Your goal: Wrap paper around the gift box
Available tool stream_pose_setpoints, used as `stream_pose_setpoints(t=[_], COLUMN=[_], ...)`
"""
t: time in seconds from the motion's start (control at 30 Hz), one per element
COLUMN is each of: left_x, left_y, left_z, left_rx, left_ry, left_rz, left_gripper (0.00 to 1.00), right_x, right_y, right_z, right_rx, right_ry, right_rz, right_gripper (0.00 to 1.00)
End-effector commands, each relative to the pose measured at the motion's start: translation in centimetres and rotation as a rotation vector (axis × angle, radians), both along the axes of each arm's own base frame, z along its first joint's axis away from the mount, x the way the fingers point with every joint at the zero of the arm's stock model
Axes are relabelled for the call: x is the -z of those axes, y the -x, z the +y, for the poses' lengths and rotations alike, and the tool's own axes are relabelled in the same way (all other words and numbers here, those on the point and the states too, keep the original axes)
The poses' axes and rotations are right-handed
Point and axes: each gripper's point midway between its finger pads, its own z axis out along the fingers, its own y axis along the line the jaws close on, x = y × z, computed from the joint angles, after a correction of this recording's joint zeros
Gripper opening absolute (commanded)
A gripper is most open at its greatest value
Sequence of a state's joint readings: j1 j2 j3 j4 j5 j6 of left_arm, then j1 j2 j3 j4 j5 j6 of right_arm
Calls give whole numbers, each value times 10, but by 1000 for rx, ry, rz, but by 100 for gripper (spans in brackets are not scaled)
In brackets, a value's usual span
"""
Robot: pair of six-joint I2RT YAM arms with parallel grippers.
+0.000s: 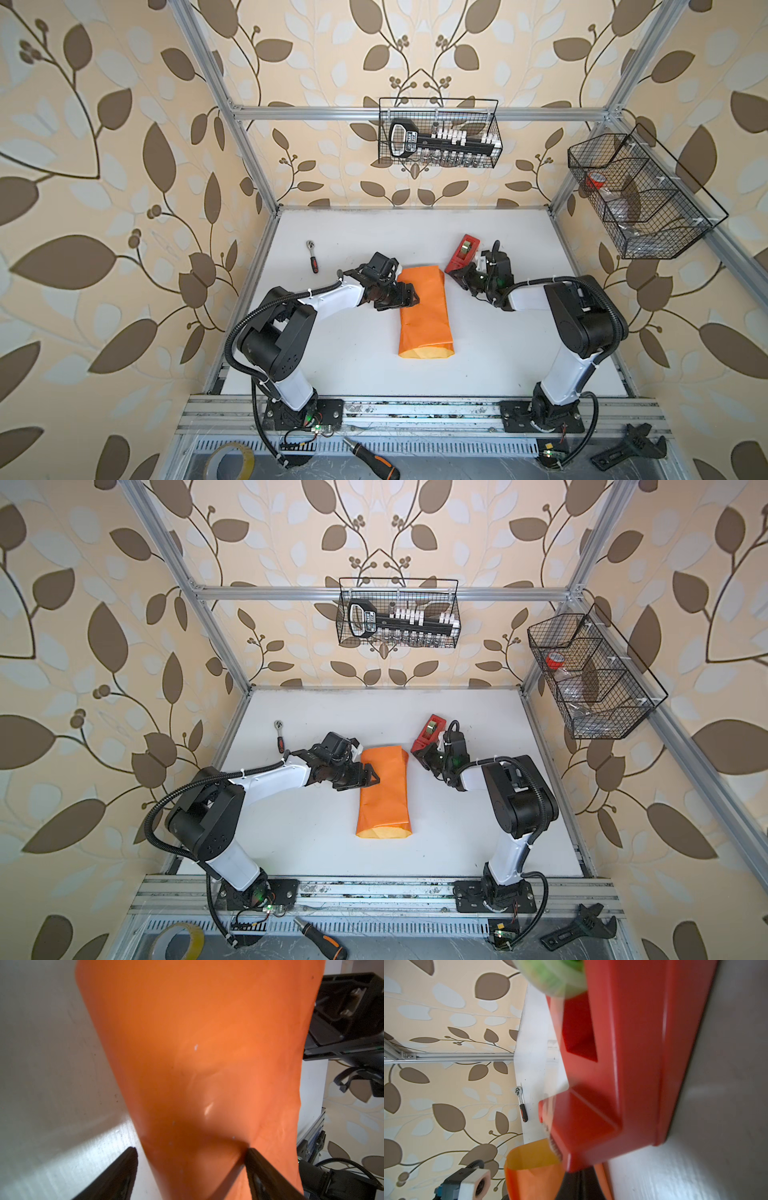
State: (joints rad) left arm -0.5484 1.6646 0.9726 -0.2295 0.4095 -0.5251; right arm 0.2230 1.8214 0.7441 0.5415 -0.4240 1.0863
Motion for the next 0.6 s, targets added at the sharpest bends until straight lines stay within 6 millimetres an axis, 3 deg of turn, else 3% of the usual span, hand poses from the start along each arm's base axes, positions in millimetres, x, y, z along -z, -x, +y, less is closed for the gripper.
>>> stream_pose_setpoints(t=[0.0,0.23,0.57], left_x=[44,45,46], left_y=[23,23,24], left_z=[36,37,37], left_rx=[-21,-24,-22], left_ry=[-191,-193,-195], left_rz=[97,97,101], left_gripper=[82,83,83], right_x=[41,59,55], right_y=[22,26,27], right_z=[-8,-22,-30], right_rx=[-5,3,-26], right_ry=[61,127,180], right_rz=[110,140,126], right_gripper=[0,0,0])
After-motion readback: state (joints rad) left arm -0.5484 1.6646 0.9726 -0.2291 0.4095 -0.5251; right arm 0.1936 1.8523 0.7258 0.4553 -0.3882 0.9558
